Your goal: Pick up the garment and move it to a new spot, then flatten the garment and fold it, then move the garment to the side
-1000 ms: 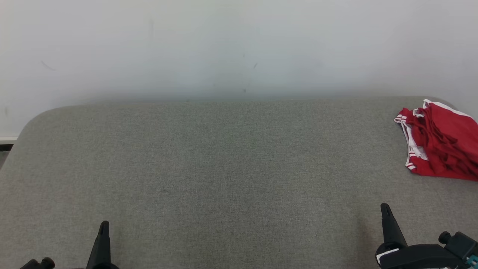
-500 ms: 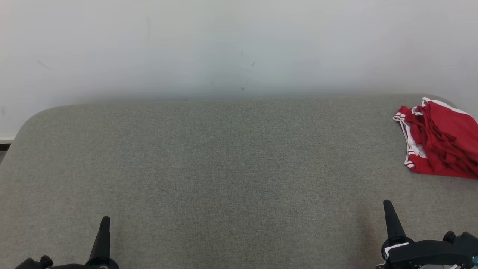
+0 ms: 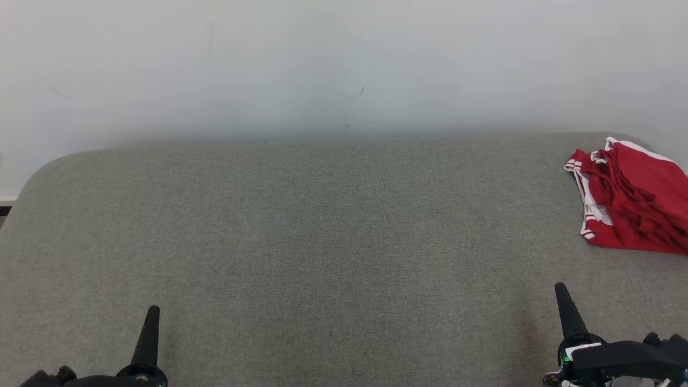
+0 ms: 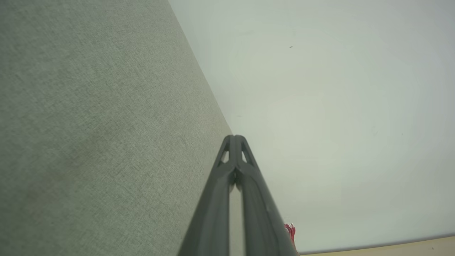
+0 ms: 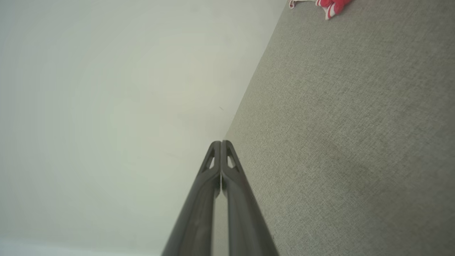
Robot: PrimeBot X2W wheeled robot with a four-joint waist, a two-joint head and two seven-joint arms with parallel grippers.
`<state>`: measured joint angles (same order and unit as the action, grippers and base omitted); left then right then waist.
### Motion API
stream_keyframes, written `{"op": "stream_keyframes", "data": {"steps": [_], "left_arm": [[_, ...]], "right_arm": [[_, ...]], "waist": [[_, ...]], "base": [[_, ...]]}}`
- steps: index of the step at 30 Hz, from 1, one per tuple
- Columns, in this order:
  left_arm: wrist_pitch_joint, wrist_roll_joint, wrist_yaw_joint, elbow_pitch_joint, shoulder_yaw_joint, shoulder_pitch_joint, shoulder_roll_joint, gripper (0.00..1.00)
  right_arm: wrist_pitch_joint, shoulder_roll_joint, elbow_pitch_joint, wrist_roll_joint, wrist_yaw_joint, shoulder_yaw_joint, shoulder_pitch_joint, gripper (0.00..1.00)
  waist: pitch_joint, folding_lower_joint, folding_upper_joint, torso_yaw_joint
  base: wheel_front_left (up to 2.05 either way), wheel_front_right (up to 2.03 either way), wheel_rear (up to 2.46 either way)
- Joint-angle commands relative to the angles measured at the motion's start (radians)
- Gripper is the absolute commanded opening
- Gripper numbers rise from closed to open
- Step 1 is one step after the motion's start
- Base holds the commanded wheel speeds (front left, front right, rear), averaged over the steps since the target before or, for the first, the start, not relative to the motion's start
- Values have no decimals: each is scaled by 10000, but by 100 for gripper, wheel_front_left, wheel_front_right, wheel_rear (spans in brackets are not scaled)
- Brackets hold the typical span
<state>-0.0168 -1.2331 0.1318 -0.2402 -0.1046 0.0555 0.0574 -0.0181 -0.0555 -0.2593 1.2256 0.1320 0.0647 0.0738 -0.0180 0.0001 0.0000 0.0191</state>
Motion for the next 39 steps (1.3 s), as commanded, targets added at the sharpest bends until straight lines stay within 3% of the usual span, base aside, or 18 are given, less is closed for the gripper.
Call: {"op": "stream_keyframes", "data": {"steps": [1, 39], "left_arm": [[-75, -290, -12, 43, -31, 237, 6, 0], [-846, -3211, -18, -43, -103, 534, -65, 0]], "right_arm": [[-83, 4, 95, 319, -15, 73, 166, 0], [-832, 54, 154, 3298, -21, 447, 343, 0]], "waist": [[9, 0, 0, -8], [169, -1, 0, -152]], "base": [[0, 0, 0], [0, 0, 0]]}}
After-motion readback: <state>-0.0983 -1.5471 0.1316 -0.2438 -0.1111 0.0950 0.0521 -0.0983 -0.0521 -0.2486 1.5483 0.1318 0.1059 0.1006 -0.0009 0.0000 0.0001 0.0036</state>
